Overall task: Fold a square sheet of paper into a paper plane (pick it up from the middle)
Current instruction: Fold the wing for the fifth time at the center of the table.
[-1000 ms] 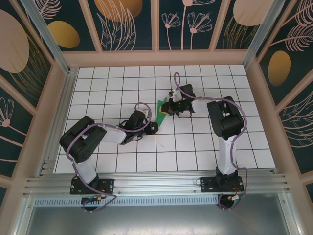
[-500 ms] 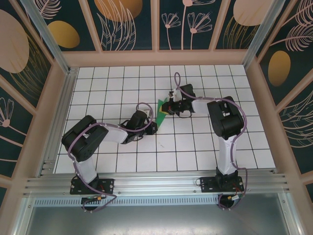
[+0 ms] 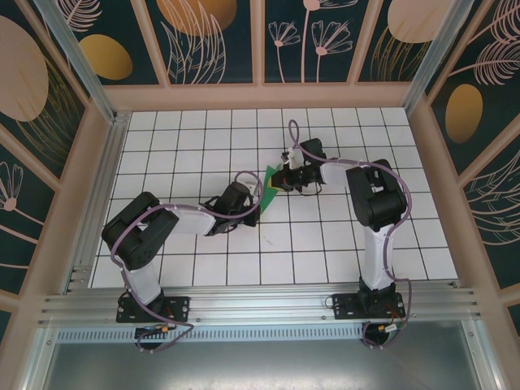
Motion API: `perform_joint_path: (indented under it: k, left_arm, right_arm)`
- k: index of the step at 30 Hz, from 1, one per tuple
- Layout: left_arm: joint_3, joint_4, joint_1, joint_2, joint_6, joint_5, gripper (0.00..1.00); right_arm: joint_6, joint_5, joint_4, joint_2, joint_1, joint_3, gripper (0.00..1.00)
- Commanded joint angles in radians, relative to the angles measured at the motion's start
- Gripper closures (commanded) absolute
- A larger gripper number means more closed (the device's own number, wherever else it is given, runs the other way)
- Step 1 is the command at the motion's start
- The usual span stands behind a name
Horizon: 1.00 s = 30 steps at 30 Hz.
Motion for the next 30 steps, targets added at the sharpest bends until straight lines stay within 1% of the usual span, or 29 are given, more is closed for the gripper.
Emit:
perform_joint_path:
  k: [1, 4, 8, 11, 16, 19, 22, 25, 30]
  left_arm:
    - [-0.004, -0.164, 0.001, -0.022, 0.121, -0.045, 0.95]
    - [-0.008, -0.19, 0.001, -0.036, 0.15, -0.039, 0.96]
    - [0.0, -0.199, 0.001, -0.035, 0.138, -0.047, 0.96]
    - [0.003, -0.195, -0.003, -0.029, 0.127, -0.068, 0.97]
    - [0.02, -0.22, -0.018, -0.017, 0.143, -0.117, 0.98]
    - [0.025, -0.228, -0.024, -0.014, 0.154, -0.134, 0.99]
    - [0.023, -0.227, -0.027, -0.017, 0.158, -0.152, 0.99]
    - [0.023, -0.227, -0.031, -0.017, 0.163, -0.173, 1.0]
    - [0.023, -0.231, -0.039, -0.016, 0.175, -0.206, 1.0]
  right_arm:
    - [-0.095, 0.009, -0.076, -0.04, -0.002, 0.026, 0.93]
    - [-0.116, 0.019, -0.108, -0.045, 0.004, 0.036, 0.88]
    - [-0.08, 0.031, -0.104, -0.066, 0.013, 0.037, 0.73]
    - [-0.003, 0.058, -0.047, -0.106, 0.021, 0.003, 0.61]
    - [0.144, 0.138, 0.006, -0.14, 0.045, -0.022, 0.57]
    - [0.241, 0.233, -0.001, -0.154, 0.073, -0.027, 0.53]
    - [0.353, 0.342, -0.053, -0.166, 0.096, -0.02, 0.47]
    - [0.459, 0.384, -0.1, -0.158, 0.104, -0.018, 0.42]
    - [0.504, 0.427, -0.196, -0.141, 0.144, 0.033, 0.37]
